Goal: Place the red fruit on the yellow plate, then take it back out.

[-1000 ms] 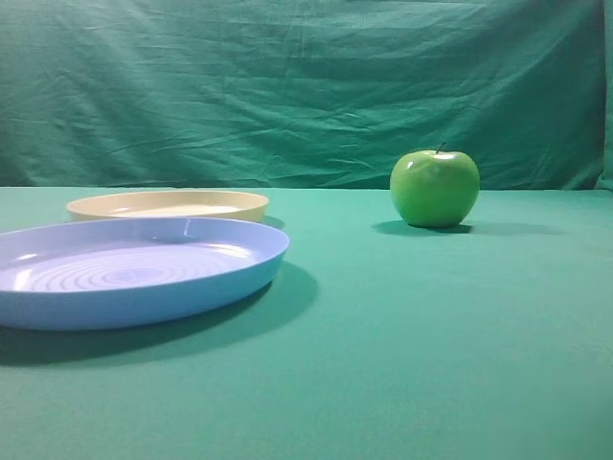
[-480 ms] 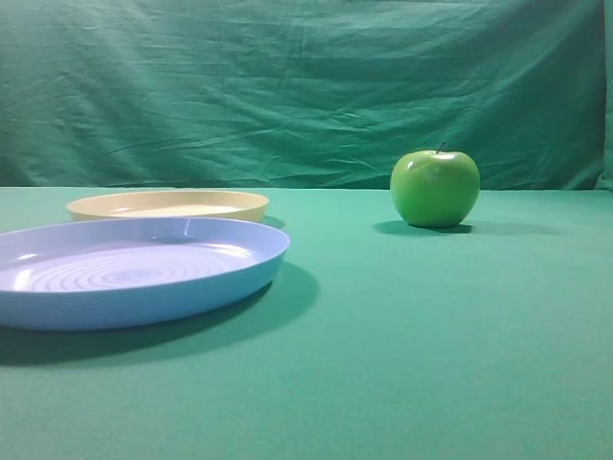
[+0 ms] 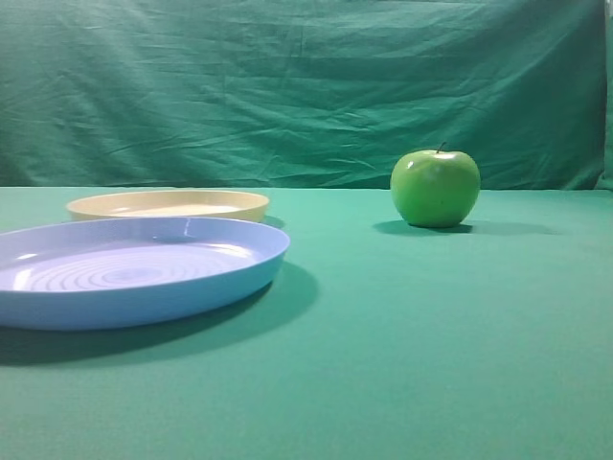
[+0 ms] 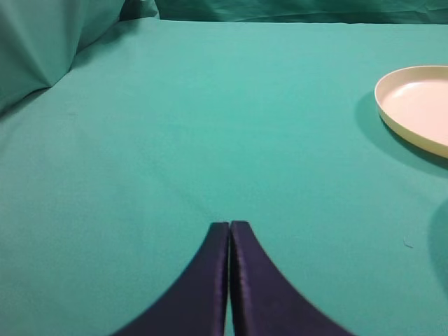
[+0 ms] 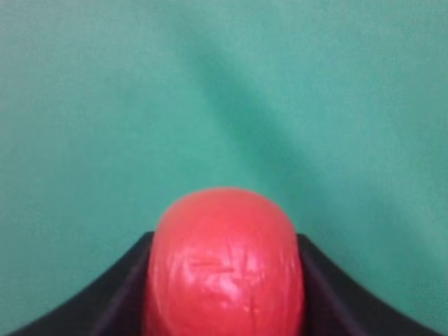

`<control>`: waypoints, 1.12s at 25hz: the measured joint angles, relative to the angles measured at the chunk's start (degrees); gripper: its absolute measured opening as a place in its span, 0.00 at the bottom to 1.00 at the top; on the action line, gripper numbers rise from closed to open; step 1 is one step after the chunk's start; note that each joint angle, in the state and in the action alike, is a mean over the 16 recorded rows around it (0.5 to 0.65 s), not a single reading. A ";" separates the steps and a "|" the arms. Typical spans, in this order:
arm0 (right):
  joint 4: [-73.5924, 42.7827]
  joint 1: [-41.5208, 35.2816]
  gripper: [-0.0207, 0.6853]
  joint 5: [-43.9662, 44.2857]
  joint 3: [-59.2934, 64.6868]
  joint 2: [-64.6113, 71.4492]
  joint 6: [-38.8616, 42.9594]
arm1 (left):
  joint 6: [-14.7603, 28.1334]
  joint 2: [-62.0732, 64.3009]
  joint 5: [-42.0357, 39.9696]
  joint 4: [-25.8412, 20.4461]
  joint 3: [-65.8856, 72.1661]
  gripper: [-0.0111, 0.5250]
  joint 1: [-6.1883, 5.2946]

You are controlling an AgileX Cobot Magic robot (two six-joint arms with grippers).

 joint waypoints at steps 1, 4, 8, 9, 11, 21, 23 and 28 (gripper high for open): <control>-0.02 0.00 0.79 0.27 -0.22 -0.15 0.00 | 0.00 0.00 0.00 0.00 0.00 0.02 0.00; -0.19 0.00 0.89 1.87 -1.26 -1.39 0.00 | 0.00 0.00 0.00 0.00 0.00 0.02 0.00; -0.50 0.00 0.90 5.63 -3.45 -4.52 0.00 | 0.00 0.00 0.00 0.00 0.00 0.02 0.00; -0.59 0.00 0.88 6.83 -4.12 -5.56 0.01 | 0.00 0.00 0.00 0.00 0.00 0.02 0.00; -0.75 0.00 0.83 9.50 -5.56 -7.94 0.03 | 0.00 0.00 0.00 0.00 0.00 0.02 0.00; -0.65 0.00 0.34 23.94 -11.18 -24.29 0.17 | 0.00 0.00 0.00 0.00 0.00 0.02 0.00; -0.17 0.00 0.24 26.22 -11.63 -28.03 0.21 | -0.01 0.00 0.00 0.00 0.00 0.02 0.00; 1.25 0.00 0.08 31.32 -12.01 -37.48 0.24 | -0.05 0.00 0.00 0.00 0.00 0.02 0.00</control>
